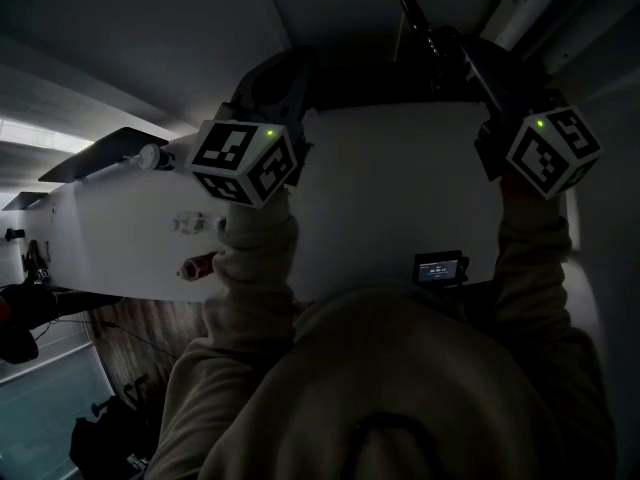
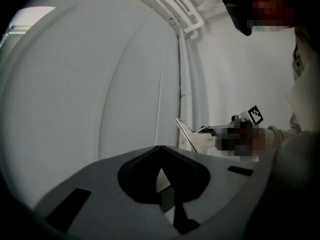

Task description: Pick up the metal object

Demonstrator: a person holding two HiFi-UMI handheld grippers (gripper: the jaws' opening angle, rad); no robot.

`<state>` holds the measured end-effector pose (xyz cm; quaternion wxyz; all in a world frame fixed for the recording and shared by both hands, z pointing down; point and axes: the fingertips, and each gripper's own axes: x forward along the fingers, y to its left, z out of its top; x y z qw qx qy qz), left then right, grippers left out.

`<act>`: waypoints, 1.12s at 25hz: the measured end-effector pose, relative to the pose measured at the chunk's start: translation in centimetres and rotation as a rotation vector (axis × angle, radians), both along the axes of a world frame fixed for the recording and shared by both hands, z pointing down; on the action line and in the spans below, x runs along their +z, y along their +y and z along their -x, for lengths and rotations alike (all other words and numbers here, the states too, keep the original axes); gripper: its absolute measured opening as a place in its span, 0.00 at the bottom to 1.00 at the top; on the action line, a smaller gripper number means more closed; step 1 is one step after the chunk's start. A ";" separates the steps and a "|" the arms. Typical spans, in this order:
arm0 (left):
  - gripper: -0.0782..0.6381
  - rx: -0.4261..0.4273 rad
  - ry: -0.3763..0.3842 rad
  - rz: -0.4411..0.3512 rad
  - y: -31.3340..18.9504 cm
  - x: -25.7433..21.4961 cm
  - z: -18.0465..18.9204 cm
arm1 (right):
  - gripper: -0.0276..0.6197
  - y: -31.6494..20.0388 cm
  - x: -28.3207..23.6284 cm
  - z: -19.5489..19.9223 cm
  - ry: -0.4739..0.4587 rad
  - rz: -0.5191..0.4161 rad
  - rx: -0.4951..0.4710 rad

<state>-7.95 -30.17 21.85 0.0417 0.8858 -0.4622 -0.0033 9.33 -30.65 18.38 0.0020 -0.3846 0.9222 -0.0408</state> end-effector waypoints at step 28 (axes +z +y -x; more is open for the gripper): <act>0.11 0.000 -0.046 -0.010 3.3 0.2 -0.9 | 0.08 3.3 0.1 2.3 0.050 -0.017 -0.070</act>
